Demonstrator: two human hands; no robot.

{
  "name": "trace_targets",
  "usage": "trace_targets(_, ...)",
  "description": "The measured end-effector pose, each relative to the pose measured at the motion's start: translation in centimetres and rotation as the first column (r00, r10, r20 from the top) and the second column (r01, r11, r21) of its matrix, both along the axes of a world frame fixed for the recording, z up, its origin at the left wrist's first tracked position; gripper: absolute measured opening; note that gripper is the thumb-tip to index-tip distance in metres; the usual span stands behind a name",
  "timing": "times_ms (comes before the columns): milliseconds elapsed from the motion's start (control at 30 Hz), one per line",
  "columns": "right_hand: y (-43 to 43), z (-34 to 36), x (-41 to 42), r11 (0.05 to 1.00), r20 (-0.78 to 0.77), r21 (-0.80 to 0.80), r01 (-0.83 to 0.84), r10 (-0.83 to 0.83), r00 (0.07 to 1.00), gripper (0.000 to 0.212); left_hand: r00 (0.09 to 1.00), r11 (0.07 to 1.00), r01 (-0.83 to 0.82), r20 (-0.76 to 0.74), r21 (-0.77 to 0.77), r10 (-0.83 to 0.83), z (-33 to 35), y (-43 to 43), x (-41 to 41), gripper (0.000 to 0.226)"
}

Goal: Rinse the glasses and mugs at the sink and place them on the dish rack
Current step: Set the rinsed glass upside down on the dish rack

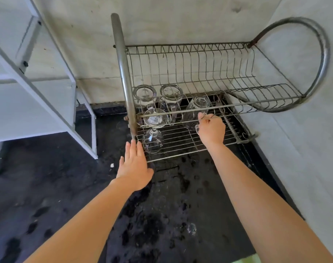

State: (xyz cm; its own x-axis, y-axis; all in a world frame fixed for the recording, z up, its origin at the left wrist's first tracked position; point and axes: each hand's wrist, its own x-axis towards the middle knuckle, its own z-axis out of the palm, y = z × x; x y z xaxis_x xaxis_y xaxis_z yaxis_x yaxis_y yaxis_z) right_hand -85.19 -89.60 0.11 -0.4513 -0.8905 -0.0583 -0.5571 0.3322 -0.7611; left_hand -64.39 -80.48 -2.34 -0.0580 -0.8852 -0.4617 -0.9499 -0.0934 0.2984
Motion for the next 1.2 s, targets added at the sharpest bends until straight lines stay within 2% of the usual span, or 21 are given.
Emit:
trace_targets(100, -1.6, -0.3, 0.2, 0.998, 0.059, -0.033, 0.044, -0.042, 0.997, 0.038, 1.000, 0.999, -0.013, 0.009, 0.038, 0.012, 0.1, -0.3, -0.1, 0.091)
trace_targets(200, -2.7, -0.7, 0.3, 0.997, 0.001, -0.072, -0.023, 0.023, 1.000, 0.035, 0.999, 0.998, -0.001, 0.033, 0.066, -0.001, 0.2, -0.5, -0.1, 0.093)
trace_targets(300, -3.4, -0.6, 0.2, 0.997, -0.109, -0.030, -0.072, 0.069, 0.992, 0.038, 0.999, 0.996, 0.010, 0.047, 0.090, -0.015, 0.2, -0.7, -0.1, 0.095)
trace_targets(400, -3.9, -0.7, -0.1, 0.996, -0.118, -0.022, -0.083, 0.080, 0.990, 0.037, 0.999, 0.995, 0.010, 0.052, 0.103, -0.015, 0.2, -0.8, 0.0, 0.096)
trace_targets(500, -4.1, -1.0, -0.4, 0.993, -0.186, -0.047, -0.106, 0.095, 0.978, 0.031, 0.999, 0.995, 0.002, 0.048, 0.103, -0.007, 0.2, -0.8, -0.1, 0.096)
trace_targets(567, -4.1, -1.3, -0.5, 0.990, -0.229, -0.047, -0.133, 0.119, 0.966, 0.035, 0.999, 0.995, 0.000, 0.045, 0.101, -0.005, 0.2, -0.8, -0.1, 0.095)
trace_targets(733, -4.2, -1.1, -0.9, 0.979, -0.311, 0.056, -0.195, 0.203, 0.929, 0.040, 0.999, 0.996, -0.012, 0.047, 0.094, 0.008, 0.3, -0.7, -0.3, 0.095)
trace_targets(833, -4.1, -0.8, -1.0, 0.977, -0.260, 0.118, -0.175, 0.201, 0.945, 0.036, 0.999, 0.996, -0.017, 0.052, 0.087, 0.012, 0.3, -0.7, -0.3, 0.096)
trace_targets(933, -3.6, -1.0, -1.1, 0.980, -0.186, 0.143, -0.135, 0.161, 0.969, 0.024, 0.999, 0.997, -0.023, 0.048, 0.075, 0.019, 0.2, -0.6, -0.3, 0.095)
trace_targets(1033, -1.6, -0.6, -0.6, 0.990, -0.040, 0.126, -0.069, 0.075, 0.996, 0.023, 0.999, 0.997, -0.036, 0.036, 0.072, 0.034, 0.3, -0.6, -0.4, 0.094)
trace_targets(1200, 4.2, 0.2, 2.2, 0.968, -0.086, 0.049, -0.247, 0.250, 0.964, 0.034, 0.995, 0.997, -0.078, -0.061, 0.014, 0.079, 0.6, 0.1, -0.1, 0.082)
